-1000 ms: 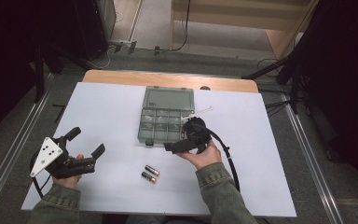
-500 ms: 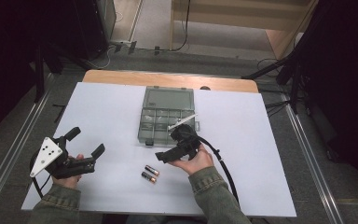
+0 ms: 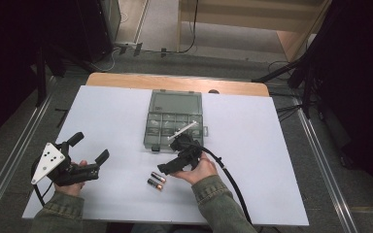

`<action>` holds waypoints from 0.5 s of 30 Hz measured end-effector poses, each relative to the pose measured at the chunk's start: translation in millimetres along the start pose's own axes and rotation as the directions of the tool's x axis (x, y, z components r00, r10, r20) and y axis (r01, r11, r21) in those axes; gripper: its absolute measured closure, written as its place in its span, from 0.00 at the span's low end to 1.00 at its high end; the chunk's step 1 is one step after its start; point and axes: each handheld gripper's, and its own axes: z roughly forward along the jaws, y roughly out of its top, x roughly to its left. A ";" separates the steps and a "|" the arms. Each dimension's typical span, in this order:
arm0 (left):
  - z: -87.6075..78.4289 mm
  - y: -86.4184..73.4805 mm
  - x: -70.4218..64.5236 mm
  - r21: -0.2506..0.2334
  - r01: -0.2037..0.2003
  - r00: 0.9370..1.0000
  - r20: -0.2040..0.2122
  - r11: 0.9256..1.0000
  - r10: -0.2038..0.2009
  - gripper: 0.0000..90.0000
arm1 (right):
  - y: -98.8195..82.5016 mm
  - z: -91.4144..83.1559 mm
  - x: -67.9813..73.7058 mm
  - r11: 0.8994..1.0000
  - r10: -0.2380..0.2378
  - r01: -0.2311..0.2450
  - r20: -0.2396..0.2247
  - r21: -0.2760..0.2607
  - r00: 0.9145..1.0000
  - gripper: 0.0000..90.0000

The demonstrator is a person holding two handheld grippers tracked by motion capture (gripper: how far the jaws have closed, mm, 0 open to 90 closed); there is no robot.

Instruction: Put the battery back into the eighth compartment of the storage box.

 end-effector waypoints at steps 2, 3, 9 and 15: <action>0.1 0.0 -0.1 0.000 0.000 1.000 0.000 1.000 0.000 0.00 | -0.1 1.6 0.5 1.000 -0.005 0.005 -0.001 0.006 1.000 0.00; 0.1 0.0 -0.1 0.000 0.000 1.000 0.001 1.000 0.000 0.00 | -0.1 2.8 1.1 1.000 -0.002 0.002 -0.001 0.008 1.000 0.00; -0.1 0.0 0.2 0.001 0.001 1.000 0.001 1.000 -0.001 0.00 | 0.3 11.3 7.1 0.999 -0.021 0.021 0.001 0.032 1.000 0.00; 0.0 0.0 0.2 0.000 0.001 1.000 0.001 1.000 -0.001 0.00 | -1.1 21.4 13.0 0.996 -0.046 0.044 0.017 0.080 0.999 0.02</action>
